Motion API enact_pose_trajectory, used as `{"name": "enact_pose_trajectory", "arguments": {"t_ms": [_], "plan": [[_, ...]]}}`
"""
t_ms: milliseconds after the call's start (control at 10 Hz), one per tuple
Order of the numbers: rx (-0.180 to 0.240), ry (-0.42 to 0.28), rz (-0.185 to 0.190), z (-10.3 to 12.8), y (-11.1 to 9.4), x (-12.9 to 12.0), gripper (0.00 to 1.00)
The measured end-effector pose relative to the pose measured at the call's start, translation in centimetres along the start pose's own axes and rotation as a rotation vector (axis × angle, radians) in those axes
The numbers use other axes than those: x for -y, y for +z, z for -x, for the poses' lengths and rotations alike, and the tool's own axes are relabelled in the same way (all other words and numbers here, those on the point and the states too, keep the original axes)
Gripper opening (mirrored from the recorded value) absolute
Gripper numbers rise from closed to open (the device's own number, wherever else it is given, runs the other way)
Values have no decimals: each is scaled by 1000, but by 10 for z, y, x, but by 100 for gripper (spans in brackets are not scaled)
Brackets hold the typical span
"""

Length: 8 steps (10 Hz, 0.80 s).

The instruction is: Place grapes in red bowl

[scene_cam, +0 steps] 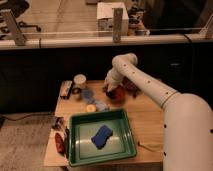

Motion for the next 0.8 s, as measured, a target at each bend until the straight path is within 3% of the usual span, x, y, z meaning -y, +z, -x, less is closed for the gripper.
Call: {"name": "enact_pose_trajectory", "arguments": {"t_ms": [500,800], "plan": [[3,-4,9,1,1,-1,29],[5,-8,11,2,1,-1,23]]}}
